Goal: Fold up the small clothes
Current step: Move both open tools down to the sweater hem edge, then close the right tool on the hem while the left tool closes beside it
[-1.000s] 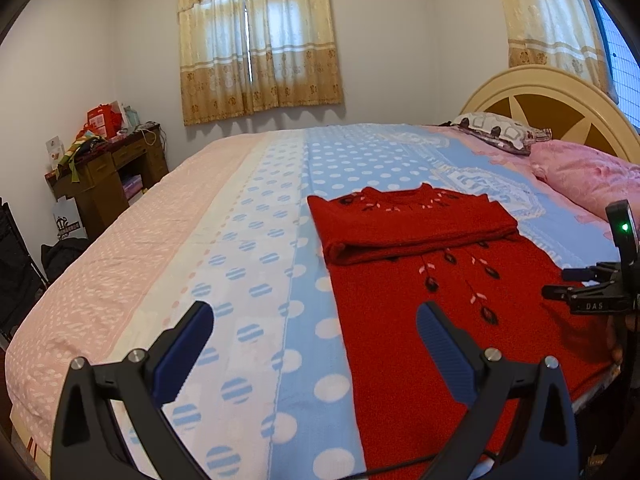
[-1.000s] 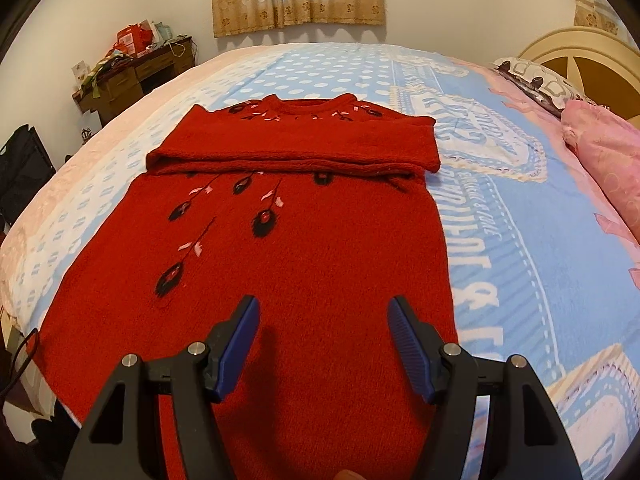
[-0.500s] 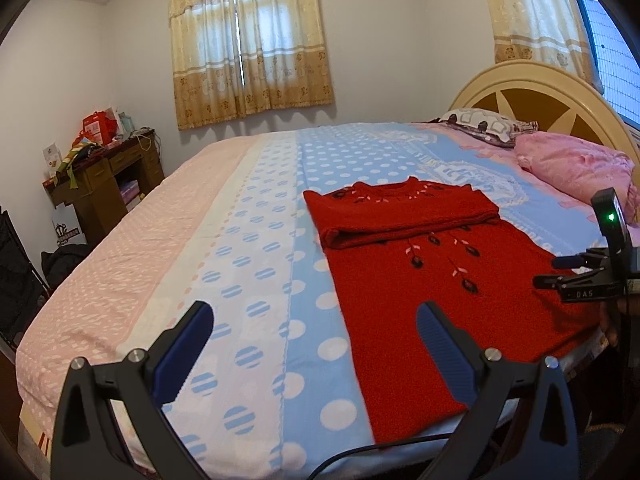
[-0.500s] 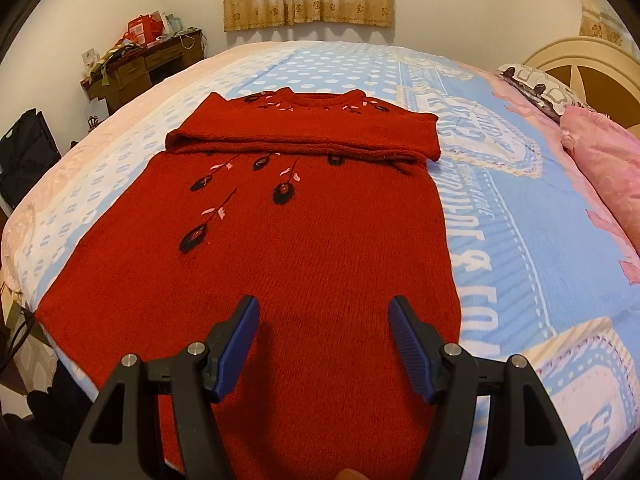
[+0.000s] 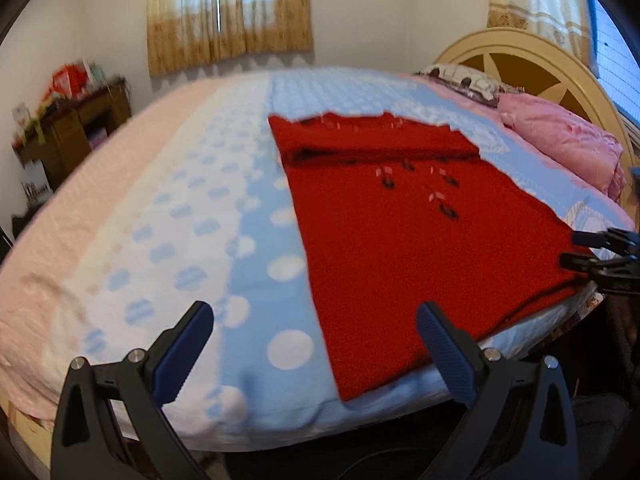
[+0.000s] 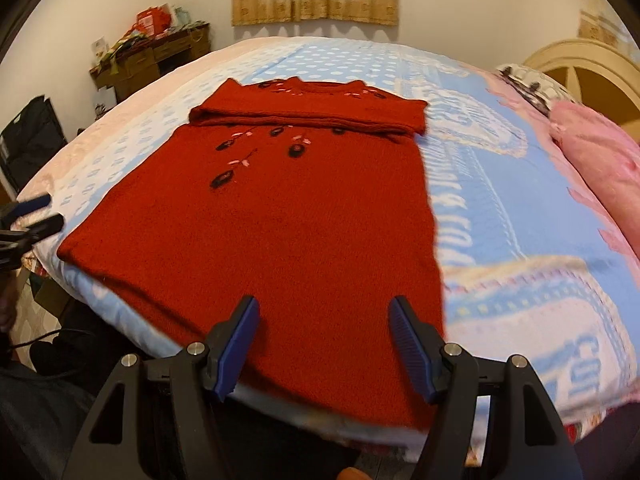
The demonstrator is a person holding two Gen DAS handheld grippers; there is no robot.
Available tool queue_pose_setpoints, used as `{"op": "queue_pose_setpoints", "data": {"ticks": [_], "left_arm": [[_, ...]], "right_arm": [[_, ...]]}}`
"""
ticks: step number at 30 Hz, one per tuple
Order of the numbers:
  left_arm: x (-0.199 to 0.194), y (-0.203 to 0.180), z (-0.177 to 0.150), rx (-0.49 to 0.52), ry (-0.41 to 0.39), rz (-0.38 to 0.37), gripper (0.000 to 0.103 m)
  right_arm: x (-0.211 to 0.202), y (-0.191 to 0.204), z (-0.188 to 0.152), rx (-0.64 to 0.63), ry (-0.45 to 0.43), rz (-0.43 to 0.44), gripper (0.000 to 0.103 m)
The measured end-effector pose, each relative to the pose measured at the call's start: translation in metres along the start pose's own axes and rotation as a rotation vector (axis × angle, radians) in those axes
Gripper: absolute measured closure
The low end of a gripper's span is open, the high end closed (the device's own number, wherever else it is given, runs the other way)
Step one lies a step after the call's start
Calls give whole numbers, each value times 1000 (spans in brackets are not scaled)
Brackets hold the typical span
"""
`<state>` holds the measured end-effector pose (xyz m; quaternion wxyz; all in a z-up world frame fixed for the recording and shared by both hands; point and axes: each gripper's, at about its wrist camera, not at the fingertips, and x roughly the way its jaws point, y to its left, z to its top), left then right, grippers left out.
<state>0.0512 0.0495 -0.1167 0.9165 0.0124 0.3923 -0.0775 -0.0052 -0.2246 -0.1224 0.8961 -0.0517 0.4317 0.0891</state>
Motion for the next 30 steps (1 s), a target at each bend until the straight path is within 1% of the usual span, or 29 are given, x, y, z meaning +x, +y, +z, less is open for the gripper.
{"op": "queue_pose_setpoints", "data": {"ticks": [2,4,6,10,12,14,15,17,19,21,23,26,29,30], "left_arm": [[7,1,-4,-18,25,-31,2],[11,-1,-5,-22,36,-46,4],[13,-2,-8,-24,48,-59,9],[19,-8,-15,-19,85,-102,16],[22,-11,-17,-16,101,-118,22],[22,-13,-19,-15,109,-137,23],[22,-15,-20,-5,110,-134,23],[20,-15,-21,-7,107,-135,24],[20,-15,-22,-6,111,-139,24],[19,-15,-22,-6,112,-142,26],[18,-15,-23,-2,120,-145,28],[17,-15,-23,2,130,-153,30],[15,-12,-23,-15,132,-177,37],[16,-12,-23,-17,132,-181,43]], "right_arm": [[-8,-10,-9,28,-3,-15,35],[-12,-17,-14,41,-1,-33,35],[-14,-23,-20,61,2,-44,35],[-13,-30,-30,100,21,-18,35],[-14,-29,-34,96,21,-16,35],[-14,-29,-36,96,20,-16,35],[-13,-28,-36,97,19,-14,36],[-14,-29,-37,101,8,-6,48],[-15,-31,-37,123,1,20,53],[-15,-33,-37,136,-3,26,56],[-15,-33,-38,141,-8,26,62],[-14,-31,-38,141,-14,29,65],[-15,-31,-38,137,-20,33,72],[-15,-32,-38,137,-23,32,72]]}}
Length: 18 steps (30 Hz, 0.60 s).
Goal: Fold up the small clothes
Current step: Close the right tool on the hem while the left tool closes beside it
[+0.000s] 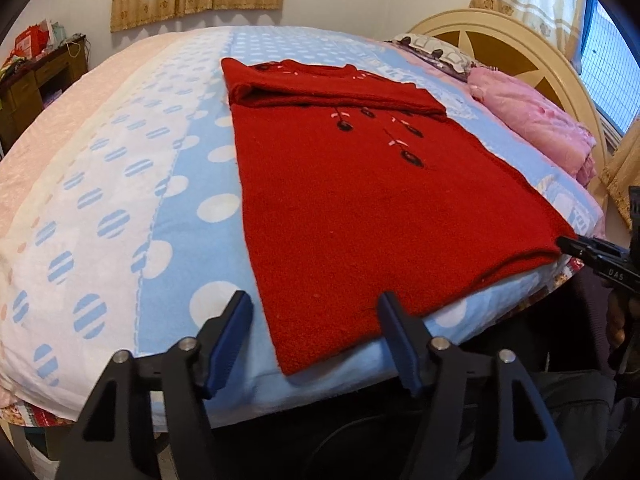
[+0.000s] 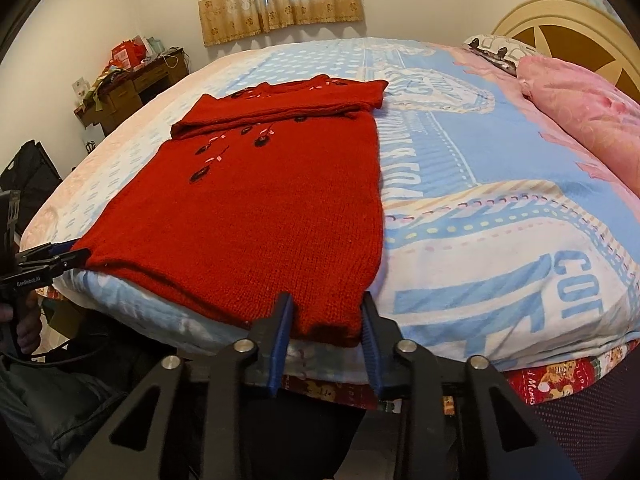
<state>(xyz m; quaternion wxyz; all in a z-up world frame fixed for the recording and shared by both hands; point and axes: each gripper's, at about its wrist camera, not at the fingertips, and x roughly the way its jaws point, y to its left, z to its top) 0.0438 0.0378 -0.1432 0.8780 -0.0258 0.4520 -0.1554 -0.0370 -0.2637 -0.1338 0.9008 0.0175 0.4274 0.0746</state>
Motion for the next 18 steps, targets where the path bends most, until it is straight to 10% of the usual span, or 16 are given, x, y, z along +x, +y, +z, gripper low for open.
{"op": "queue_pose_setpoints", "data": {"ticks": [7,11,18], "left_arm": [[-4,-2,-3,8,13,-27,49],[-7,-5,-1,25,7,-66,86],[-26,3,8,-3,-91,-84,89]], "right_arm": [[0,0,-1,-14,-15,7,83],[-7,-1,0,-9,-51,23,94],[-24,-9,6,34,-144,69,96]]}}
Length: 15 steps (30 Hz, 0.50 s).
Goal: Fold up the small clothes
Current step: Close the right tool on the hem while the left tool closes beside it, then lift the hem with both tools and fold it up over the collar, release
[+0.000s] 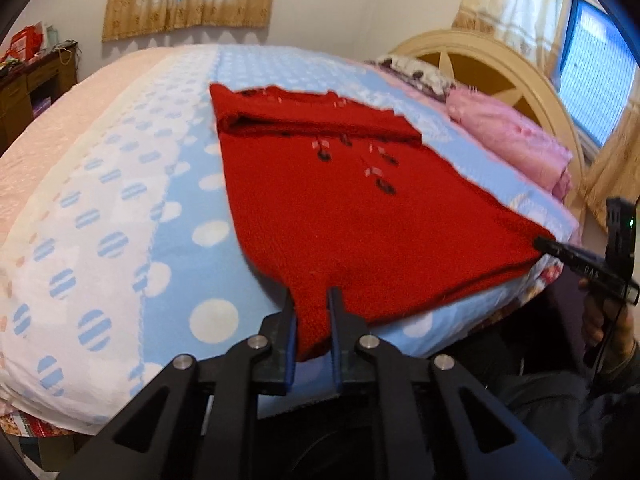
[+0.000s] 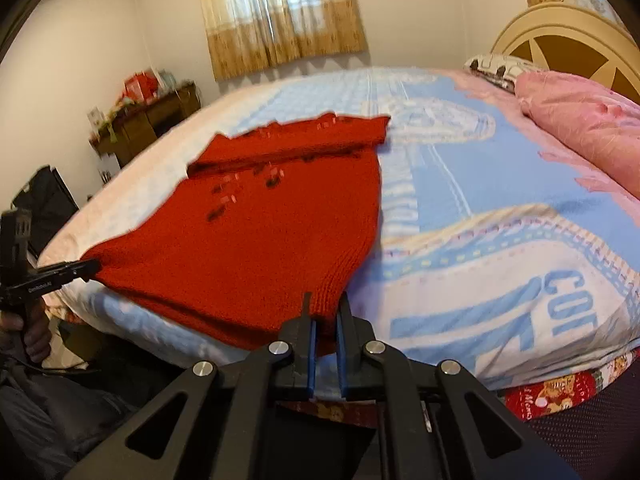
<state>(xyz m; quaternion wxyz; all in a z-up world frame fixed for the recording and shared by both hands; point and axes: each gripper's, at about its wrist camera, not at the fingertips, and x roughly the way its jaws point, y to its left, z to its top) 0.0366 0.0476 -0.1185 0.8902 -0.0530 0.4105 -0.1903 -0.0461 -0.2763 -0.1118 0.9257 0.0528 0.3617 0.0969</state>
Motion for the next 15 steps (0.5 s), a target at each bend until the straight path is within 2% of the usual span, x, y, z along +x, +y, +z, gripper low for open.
{"op": "queue_pose_setpoints", "data": {"ticks": [8,12,15], "left_arm": [[-16,3,15,-11,-91,-19,90],[-20,10,28,-47,-124,-61,90],[-24,15,41,-63,-157,-55,95]], "right_arm": [[-16,-7,17,59,-80,58,96],[-21,-12,32,102,-119,84,96],[-26,-12,44,113,-158,86,96]]}}
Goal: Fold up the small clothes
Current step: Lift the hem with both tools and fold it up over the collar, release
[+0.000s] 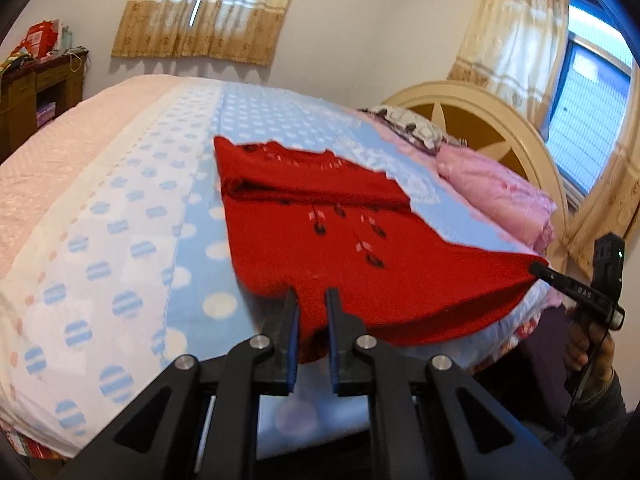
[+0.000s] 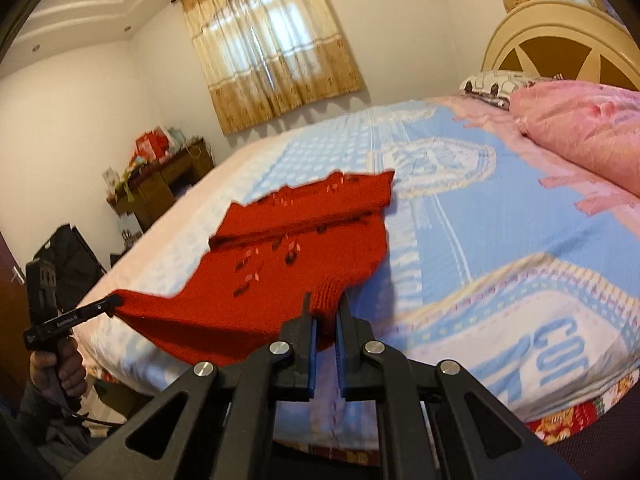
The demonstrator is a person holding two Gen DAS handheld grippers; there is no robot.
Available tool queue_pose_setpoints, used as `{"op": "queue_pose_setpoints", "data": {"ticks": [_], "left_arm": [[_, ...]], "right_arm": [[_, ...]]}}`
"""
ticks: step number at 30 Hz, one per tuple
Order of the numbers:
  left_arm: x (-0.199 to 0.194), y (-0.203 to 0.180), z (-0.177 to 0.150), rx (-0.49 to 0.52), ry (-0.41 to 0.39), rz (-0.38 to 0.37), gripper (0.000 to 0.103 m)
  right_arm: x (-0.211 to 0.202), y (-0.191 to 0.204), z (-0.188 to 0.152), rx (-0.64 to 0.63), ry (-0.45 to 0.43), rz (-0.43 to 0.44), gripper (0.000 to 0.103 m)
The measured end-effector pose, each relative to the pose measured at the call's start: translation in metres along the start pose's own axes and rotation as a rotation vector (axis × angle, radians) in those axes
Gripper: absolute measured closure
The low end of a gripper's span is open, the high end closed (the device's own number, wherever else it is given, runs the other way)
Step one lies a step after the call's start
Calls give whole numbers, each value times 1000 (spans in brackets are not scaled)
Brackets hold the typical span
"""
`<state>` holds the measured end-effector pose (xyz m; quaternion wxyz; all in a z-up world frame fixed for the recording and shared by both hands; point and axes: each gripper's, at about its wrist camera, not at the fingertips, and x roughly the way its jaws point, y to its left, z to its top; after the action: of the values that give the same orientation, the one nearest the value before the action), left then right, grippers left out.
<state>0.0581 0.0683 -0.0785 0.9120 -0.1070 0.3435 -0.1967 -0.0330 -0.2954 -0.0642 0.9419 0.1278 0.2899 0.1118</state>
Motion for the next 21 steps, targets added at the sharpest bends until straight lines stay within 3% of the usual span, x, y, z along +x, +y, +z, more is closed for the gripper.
{"op": "queue_pose_setpoints", "data": {"ticks": [8,21], "left_arm": [[9,0,29,29,-39,21,97],[25,9,89,-26,-85,2,97]], "right_arm": [[9,8,31,2,-55,21,96],[38,14,107,33,-135,56,96]]}}
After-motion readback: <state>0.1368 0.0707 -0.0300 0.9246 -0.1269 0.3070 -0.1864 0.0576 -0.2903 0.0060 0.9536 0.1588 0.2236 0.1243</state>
